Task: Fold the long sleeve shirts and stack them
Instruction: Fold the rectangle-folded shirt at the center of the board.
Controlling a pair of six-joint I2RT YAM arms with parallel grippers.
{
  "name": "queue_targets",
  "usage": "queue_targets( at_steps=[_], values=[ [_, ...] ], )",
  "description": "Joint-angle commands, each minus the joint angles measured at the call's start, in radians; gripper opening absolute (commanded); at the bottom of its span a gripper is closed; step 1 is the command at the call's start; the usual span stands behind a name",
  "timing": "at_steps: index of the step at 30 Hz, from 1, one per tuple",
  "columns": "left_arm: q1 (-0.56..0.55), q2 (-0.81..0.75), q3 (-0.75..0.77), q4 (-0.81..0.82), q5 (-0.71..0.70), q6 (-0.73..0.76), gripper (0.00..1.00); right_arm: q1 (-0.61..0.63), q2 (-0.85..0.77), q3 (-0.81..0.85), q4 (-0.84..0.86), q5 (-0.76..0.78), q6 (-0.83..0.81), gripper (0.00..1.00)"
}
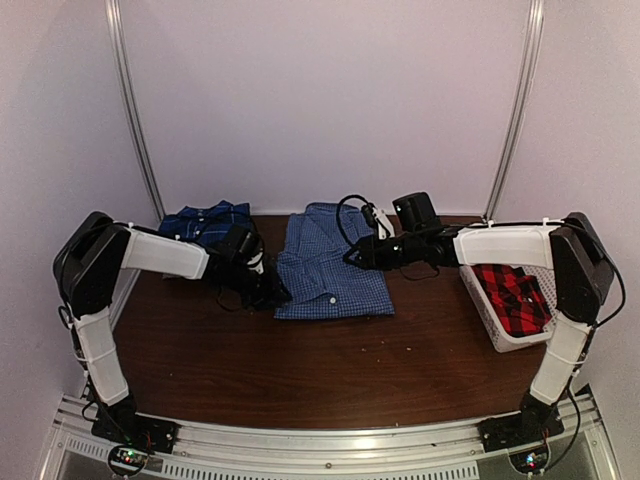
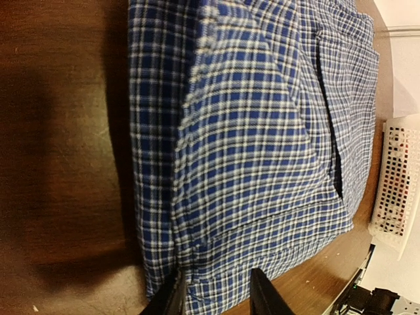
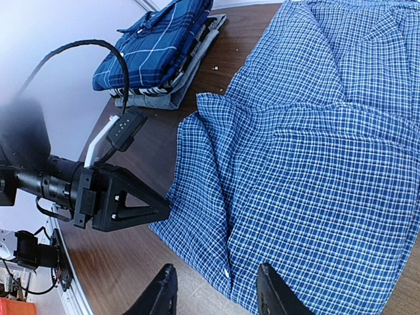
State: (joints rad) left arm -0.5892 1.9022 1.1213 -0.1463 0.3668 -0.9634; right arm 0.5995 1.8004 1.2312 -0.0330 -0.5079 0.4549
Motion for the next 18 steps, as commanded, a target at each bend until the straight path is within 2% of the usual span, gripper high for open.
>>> queue_targets(
  at_steps=[1, 18],
  values=[
    [0.000, 0.015, 0.033, -0.030, -0.025, 0.022, 0.35, -0.005, -0.031, -0.007, 0.010, 0.005, -0.006, 0.43],
    [0.000, 0.028, 0.018, -0.010, -0.007, 0.015, 0.35, -0.005, -0.015, -0.013, 0.023, -0.004, 0.000, 0.42]
  ],
)
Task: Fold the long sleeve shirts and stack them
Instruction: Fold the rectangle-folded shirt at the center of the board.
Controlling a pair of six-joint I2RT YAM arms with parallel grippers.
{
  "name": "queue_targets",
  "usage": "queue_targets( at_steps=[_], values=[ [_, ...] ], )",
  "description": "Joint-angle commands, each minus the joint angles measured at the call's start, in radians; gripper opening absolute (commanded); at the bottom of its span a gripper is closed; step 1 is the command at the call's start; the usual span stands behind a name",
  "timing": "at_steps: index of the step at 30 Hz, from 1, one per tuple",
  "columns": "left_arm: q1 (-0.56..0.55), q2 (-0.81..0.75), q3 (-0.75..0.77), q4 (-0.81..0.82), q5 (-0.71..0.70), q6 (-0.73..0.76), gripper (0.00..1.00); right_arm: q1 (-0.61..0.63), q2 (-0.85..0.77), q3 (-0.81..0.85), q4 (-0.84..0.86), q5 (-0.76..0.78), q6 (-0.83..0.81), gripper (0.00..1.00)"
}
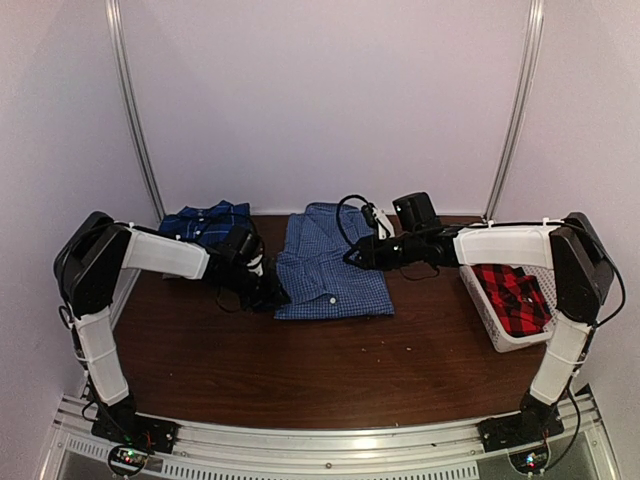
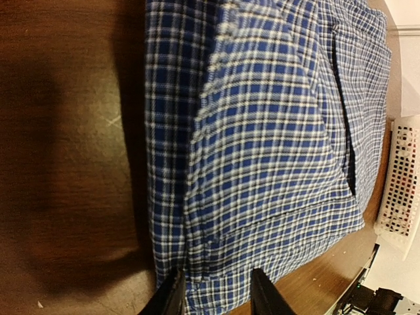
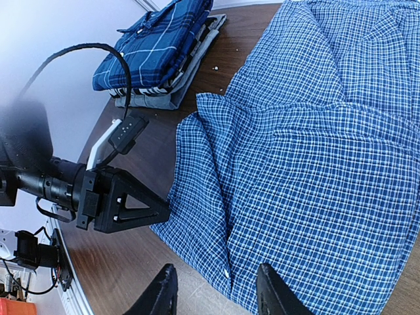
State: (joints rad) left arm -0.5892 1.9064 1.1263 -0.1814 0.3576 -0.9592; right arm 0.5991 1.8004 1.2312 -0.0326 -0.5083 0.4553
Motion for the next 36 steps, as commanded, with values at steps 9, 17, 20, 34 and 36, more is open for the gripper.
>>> queue_targets(
  at_steps=[9, 17, 20, 34, 36],
  values=[
    [0.000, 0.064, 0.097, 0.052, 0.004, 0.008, 0.24, -0.005, -0.019, -0.013, 0.021, -0.002, -0.003, 0.42],
    [0.004, 0.112, 0.181, 0.048, -0.014, 0.018, 0.12, -0.005, -0.024, -0.019, 0.014, 0.003, -0.004, 0.42],
    [0.015, 0.155, 0.234, 0.050, -0.010, 0.035, 0.08, -0.004, -0.025, -0.015, 0.006, 0.006, -0.007, 0.42],
    [0.042, 0.387, 0.603, 0.128, 0.081, 0.109, 0.03, -0.013, -0.036, -0.029, -0.022, 0.134, -0.019, 0.42],
    [0.040, 0.428, 0.644, 0.143, 0.119, 0.112, 0.07, -0.018, -0.026, -0.027, -0.019, 0.150, -0.013, 0.42]
  ],
)
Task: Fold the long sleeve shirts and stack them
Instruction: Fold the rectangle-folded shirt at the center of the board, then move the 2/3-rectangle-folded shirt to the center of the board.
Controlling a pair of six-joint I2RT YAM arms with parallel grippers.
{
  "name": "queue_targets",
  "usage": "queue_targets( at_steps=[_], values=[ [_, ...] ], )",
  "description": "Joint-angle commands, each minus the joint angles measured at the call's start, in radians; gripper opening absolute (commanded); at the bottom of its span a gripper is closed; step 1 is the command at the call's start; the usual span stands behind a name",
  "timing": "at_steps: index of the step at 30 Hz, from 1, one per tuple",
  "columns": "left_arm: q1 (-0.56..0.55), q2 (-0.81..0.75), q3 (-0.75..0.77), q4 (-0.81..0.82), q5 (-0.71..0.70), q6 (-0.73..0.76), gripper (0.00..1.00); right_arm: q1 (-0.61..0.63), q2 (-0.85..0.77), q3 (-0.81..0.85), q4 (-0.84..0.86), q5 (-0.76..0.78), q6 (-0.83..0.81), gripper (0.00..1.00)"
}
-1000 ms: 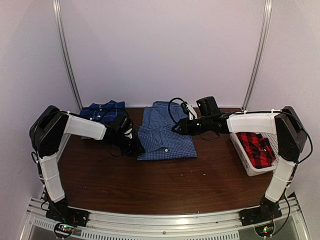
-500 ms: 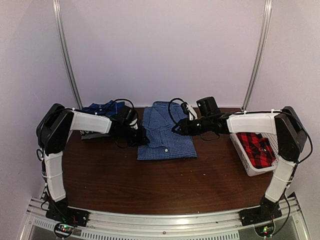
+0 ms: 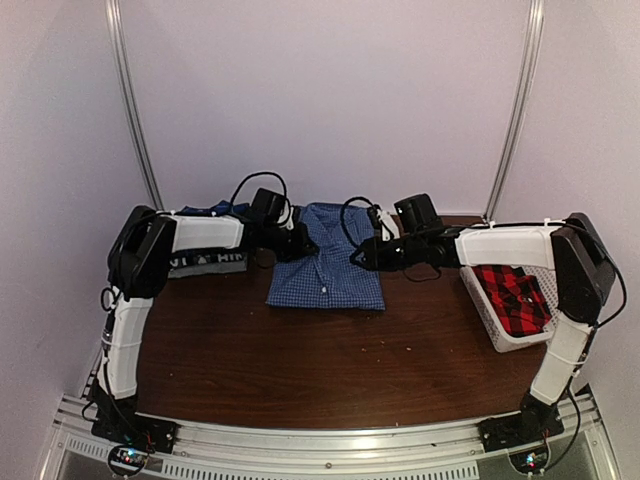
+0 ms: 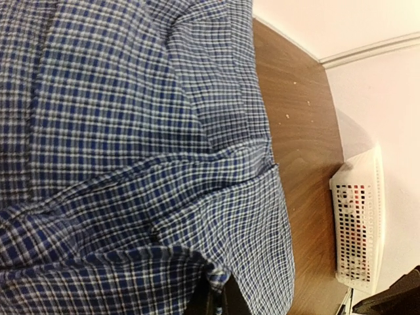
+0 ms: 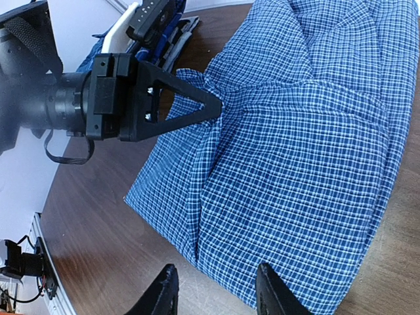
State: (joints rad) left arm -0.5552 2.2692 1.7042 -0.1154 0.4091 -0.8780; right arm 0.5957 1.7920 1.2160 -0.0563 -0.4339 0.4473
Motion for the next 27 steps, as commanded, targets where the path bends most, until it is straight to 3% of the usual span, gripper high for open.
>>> queue_targets(
  at_steps=[1, 4, 6, 15, 20, 27],
  values=[
    [0.006, 0.084, 0.082, 0.084, 0.087, 0.031, 0.10, -0.018, -0.010, -0.011, 0.006, 0.079, -0.004, 0.42],
    [0.002, 0.127, 0.124, 0.094, 0.132, 0.033, 0.26, -0.027, 0.017, -0.006, 0.015, 0.091, 0.000, 0.42],
    [-0.001, 0.140, 0.142, 0.094, 0.147, 0.037, 0.42, -0.037, 0.038, 0.002, 0.022, 0.094, 0.003, 0.42],
    [0.011, -0.034, 0.019, 0.091, 0.065, 0.078, 0.63, -0.034, 0.101, 0.034, -0.019, 0.063, -0.027, 0.42],
    [0.027, -0.137, -0.055, 0.080, 0.049, 0.101, 0.70, -0.002, 0.094, 0.030, -0.043, 0.096, -0.045, 0.42],
    [0.043, -0.299, -0.293, -0.002, -0.042, 0.100, 0.66, 0.017, 0.107, -0.016, -0.052, 0.116, -0.057, 0.38]
  ],
)
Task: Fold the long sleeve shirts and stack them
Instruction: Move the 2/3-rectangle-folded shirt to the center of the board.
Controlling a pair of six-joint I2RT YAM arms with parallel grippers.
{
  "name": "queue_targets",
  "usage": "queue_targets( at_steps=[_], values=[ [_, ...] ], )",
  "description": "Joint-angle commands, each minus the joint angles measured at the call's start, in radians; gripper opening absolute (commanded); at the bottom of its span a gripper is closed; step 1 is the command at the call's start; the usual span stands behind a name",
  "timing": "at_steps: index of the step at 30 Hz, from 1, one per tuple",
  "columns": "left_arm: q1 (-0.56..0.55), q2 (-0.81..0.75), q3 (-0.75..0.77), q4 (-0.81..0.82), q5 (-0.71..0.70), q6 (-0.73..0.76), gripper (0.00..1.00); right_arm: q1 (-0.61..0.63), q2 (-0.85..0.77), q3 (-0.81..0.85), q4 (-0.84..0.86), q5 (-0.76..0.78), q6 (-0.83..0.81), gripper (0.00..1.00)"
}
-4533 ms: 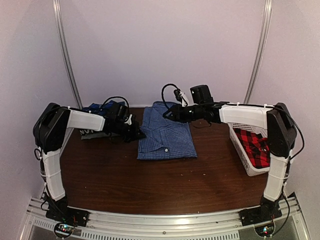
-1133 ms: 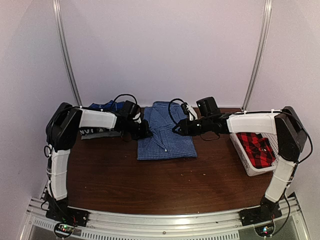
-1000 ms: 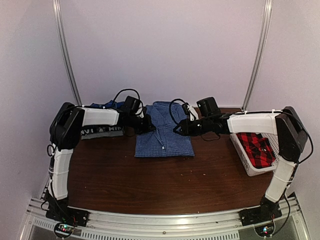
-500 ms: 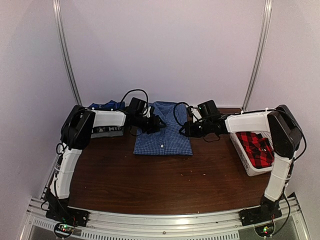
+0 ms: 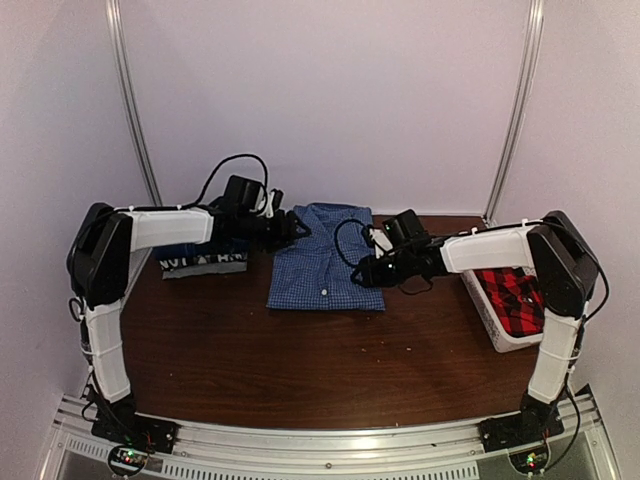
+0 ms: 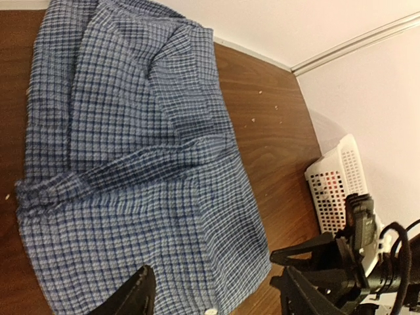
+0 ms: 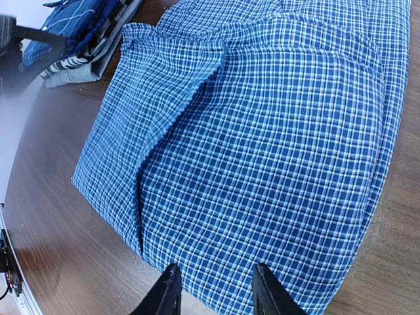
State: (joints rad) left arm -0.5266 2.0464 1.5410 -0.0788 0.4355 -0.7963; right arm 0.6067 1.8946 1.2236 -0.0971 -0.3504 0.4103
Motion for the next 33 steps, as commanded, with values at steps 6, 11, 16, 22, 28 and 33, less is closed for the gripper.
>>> queue_targets(
  at_steps=[6, 11, 16, 22, 28, 33],
  values=[
    [0.019, -0.195, -0.378, -0.032, -0.108, 0.038, 0.58, 0.026, 0.017, -0.055, -0.031, 0.041, -0.040, 0.35],
    [0.017, -0.243, -0.528, 0.066, -0.045, 0.058, 0.59, 0.047, 0.021, -0.100, -0.040, 0.060, -0.050, 0.34],
    [0.003, -0.236, -0.571, 0.117, -0.033, 0.073, 0.55, 0.054, 0.019, -0.151, -0.030, 0.062, -0.047, 0.34],
    [-0.009, -0.208, -0.583, 0.144, -0.035, 0.072, 0.32, 0.061, 0.016, -0.187, -0.019, 0.060, -0.048, 0.33],
    [-0.027, -0.208, -0.586, 0.103, -0.042, 0.063, 0.05, 0.062, -0.005, -0.211, -0.021, 0.061, -0.053, 0.33],
    [-0.054, -0.235, -0.625, 0.011, -0.040, 0.022, 0.00, 0.076, -0.055, -0.298, -0.006, 0.040, -0.035, 0.33]
  ],
)
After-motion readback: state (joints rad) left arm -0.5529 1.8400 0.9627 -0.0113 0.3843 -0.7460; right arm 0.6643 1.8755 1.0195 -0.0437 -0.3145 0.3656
